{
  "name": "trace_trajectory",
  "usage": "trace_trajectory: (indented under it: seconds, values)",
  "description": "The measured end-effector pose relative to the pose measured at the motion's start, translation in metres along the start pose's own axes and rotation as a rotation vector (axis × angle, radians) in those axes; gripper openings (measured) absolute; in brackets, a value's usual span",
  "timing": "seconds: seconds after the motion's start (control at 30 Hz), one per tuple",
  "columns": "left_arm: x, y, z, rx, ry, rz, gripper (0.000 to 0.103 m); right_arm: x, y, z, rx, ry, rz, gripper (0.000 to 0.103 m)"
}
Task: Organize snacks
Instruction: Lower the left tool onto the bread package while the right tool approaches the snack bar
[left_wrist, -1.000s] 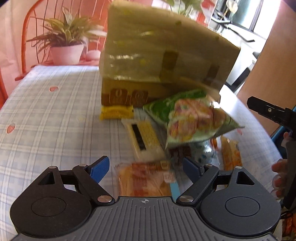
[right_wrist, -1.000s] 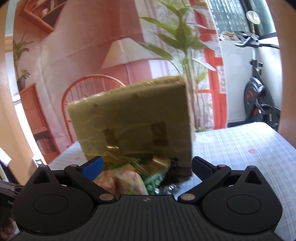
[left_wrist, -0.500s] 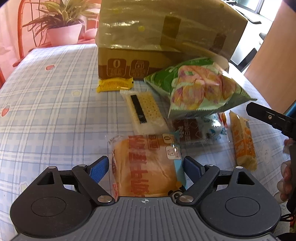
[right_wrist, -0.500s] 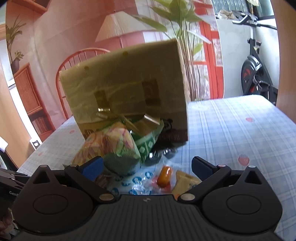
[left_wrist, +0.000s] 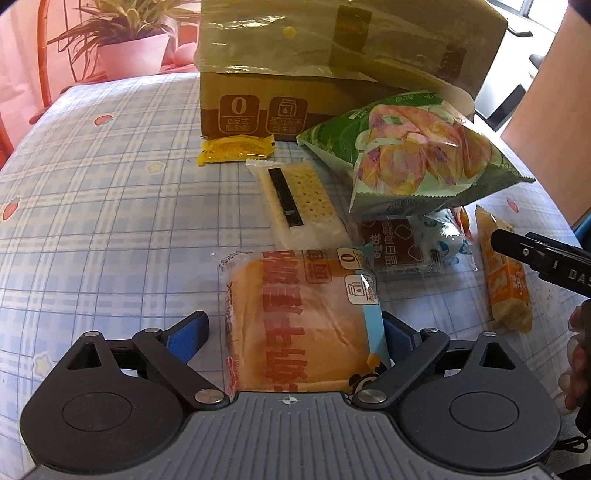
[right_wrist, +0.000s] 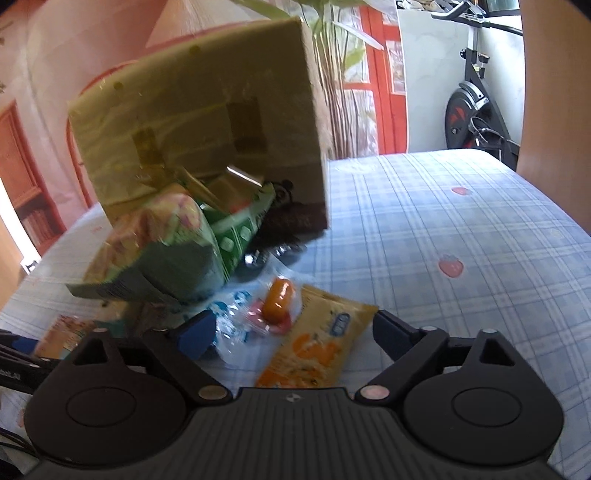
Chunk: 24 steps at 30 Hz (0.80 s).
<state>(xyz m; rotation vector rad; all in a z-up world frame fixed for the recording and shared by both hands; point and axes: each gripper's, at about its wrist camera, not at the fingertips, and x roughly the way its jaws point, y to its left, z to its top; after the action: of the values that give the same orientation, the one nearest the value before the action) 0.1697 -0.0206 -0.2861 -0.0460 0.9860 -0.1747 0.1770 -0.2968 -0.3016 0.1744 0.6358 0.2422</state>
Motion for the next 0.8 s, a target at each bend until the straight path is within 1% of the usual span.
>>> trace_trajectory:
  seconds: [0.07,0.23,0.3,0.43,0.67,0.73,0.77,0.8]
  values:
    - [0.003,-0.004,0.0,0.023,0.008,0.005,0.103,0.003,-0.001,-0.002,0.005,0.014,-0.016,0.082]
    - [0.006,-0.014,-0.003,0.078,0.02,0.048,0.103,0.004,-0.007,-0.005,0.036,0.033,-0.022,0.07]
    - [0.006,-0.015,-0.003,0.089,0.023,0.059,0.103,0.005,-0.009,-0.005,0.042,0.038,-0.02,0.067]
    - [0.007,-0.017,-0.003,0.1,0.028,0.068,0.103,0.004,-0.008,-0.007,0.043,0.043,-0.011,0.066]
    - [0.008,-0.012,0.0,0.079,0.033,0.049,0.103,0.003,-0.006,-0.007,0.039,0.04,-0.001,0.065]
    - [0.006,-0.009,0.001,0.059,0.03,0.046,0.099,0.003,-0.006,-0.006,0.04,0.039,-0.003,0.065]
    - [0.004,-0.008,0.001,0.057,0.024,0.052,0.096,0.003,-0.006,-0.006,0.04,0.039,-0.003,0.065]
    - [0.003,-0.008,0.001,0.056,0.02,0.048,0.09,0.003,-0.006,-0.006,0.039,0.039,-0.004,0.065]
